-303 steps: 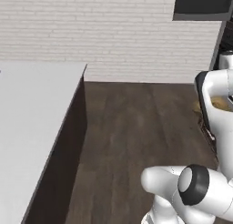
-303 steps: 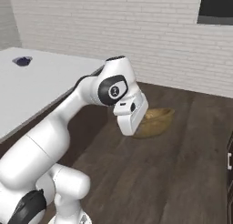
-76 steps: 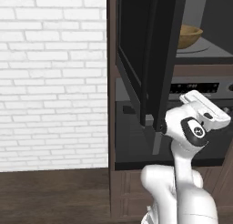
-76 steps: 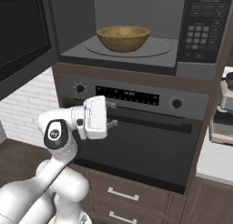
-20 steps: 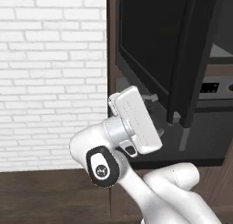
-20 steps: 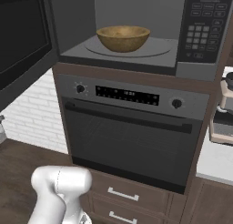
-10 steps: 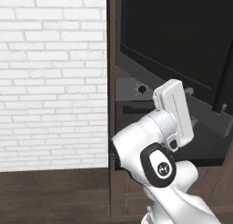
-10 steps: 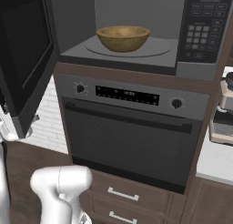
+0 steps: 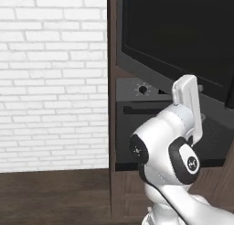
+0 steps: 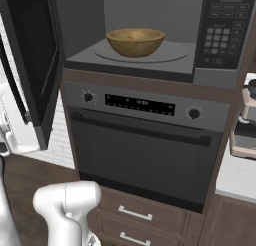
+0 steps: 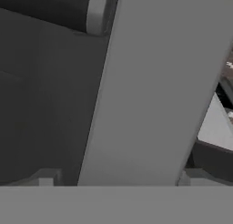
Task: Pick the onion from the sink and place it in the bowl. Then pick the bowl and place it in the microwave. Then close the microwave door and press the start button.
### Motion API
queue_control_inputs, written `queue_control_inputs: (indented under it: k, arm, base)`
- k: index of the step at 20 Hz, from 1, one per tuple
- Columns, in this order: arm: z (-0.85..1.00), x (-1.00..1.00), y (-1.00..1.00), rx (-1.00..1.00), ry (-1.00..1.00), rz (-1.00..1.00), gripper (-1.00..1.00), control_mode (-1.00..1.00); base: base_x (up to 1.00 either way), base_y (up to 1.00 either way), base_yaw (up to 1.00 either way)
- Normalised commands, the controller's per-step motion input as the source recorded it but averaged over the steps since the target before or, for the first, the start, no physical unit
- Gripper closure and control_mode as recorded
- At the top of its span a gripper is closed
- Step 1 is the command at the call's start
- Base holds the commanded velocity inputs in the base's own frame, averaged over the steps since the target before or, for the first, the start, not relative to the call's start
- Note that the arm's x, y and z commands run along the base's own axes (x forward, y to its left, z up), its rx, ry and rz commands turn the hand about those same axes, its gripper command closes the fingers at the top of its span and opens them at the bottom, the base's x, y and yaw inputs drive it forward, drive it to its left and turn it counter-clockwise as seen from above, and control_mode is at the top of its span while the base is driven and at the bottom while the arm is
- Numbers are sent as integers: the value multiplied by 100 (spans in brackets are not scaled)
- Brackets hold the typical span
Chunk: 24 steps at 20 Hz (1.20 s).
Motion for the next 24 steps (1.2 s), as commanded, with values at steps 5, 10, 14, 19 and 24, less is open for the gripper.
queue_control_inputs:
  k: [5,10,14,19,24]
  arm:
    - [78,83,-7,4,26,10,-100,-100]
    - [66,80,-17,0,27,10,-100,-100]
    - [70,79,-18,0,32,8,-100,-100]
    - [46,84,-35,0,31,2,-100,-100]
    - [38,86,-41,0,32,0,-100,-100]
  base:
    - [0,0,0]
    - [0,0,0]
    - [0,0,0]
    - [0,0,0]
    - [0,0,0]
